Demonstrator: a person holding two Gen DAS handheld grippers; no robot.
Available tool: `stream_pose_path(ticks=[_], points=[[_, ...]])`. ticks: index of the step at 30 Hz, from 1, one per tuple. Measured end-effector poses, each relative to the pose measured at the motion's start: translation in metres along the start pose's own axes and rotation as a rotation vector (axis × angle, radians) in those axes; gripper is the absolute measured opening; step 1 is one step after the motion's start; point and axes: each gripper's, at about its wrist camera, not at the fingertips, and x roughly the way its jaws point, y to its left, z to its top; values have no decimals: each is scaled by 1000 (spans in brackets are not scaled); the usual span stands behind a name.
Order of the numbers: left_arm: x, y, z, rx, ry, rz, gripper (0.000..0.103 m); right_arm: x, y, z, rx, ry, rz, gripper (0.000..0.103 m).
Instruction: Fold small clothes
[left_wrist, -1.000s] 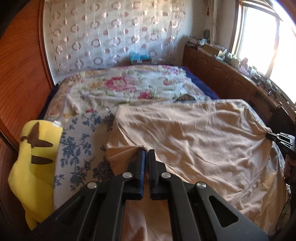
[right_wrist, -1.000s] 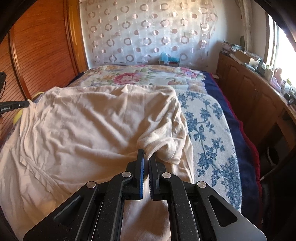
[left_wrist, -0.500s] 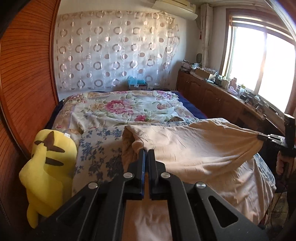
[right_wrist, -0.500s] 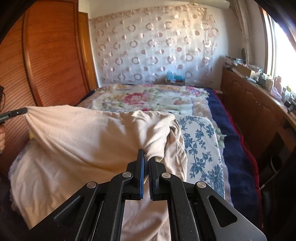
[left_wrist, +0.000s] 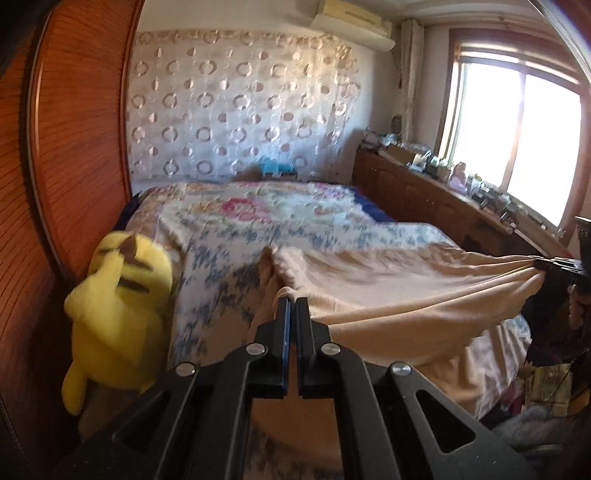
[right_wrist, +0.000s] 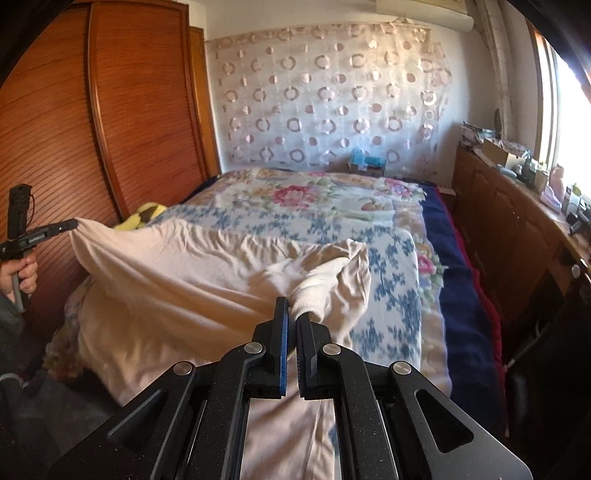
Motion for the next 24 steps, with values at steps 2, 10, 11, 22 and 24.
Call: stream_pose_path(ticks=[2, 10, 11, 22, 24], points=[[6, 6, -18, -24, 48, -4, 2, 2, 3, -14, 1, 42, 4, 1], [25, 21, -67, -83, 153, 48, 11, 38, 5, -65, 23, 227, 6, 4], [24, 23, -69, -89, 154, 52, 14, 41, 5, -66, 11, 234, -22, 11], [45, 8, -72, -65, 186, 12, 36, 36, -2, -60, -4, 170, -102, 66], [53, 4, -72, -58, 202, 15, 36, 42, -3, -61, -3, 171, -113, 70]])
